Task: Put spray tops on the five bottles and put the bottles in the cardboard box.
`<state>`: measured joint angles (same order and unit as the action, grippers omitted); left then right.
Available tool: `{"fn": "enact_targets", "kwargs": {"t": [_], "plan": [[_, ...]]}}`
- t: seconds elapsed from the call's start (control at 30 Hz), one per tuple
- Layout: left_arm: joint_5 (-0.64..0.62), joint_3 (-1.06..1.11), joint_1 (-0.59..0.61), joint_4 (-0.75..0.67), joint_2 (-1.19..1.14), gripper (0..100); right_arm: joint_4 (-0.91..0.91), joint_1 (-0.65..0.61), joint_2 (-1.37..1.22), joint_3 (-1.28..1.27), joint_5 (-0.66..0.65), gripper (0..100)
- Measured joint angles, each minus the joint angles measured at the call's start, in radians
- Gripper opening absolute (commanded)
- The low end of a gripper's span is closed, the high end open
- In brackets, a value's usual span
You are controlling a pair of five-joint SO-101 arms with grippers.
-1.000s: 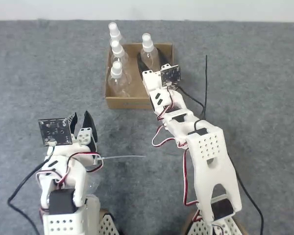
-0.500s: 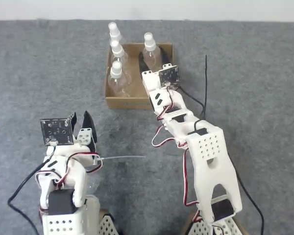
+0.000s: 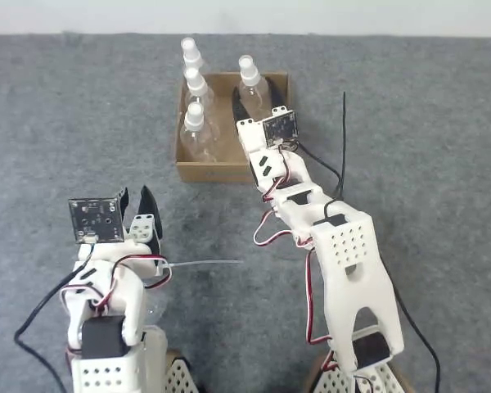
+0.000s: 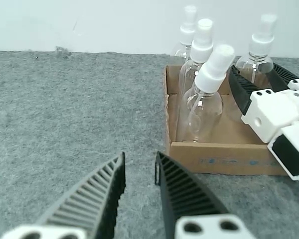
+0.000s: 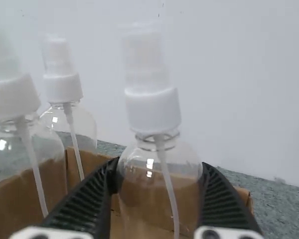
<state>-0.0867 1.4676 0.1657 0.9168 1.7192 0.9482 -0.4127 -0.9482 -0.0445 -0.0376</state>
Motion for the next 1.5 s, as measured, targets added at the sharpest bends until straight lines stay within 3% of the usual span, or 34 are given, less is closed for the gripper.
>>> {"fn": "enact_targets", "kwargs": {"t": [0.23,0.93,1.17,1.5], "plan": [[0.0,0.0,0.0,0.0,0.0,9,0.0,0.002,0.0,0.0,0.069,14.5],[0.002,0.0,0.002,0.0,0.0,9,0.006,0.0,0.003,-0.034,0.011,15.1],[0.002,0.0,0.0,0.0,0.0,9,0.003,0.0,0.003,-0.035,0.003,29.6],[0.002,0.0,0.0,0.0,0.0,9,0.003,0.0,0.003,-0.038,0.003,28.6]]}}
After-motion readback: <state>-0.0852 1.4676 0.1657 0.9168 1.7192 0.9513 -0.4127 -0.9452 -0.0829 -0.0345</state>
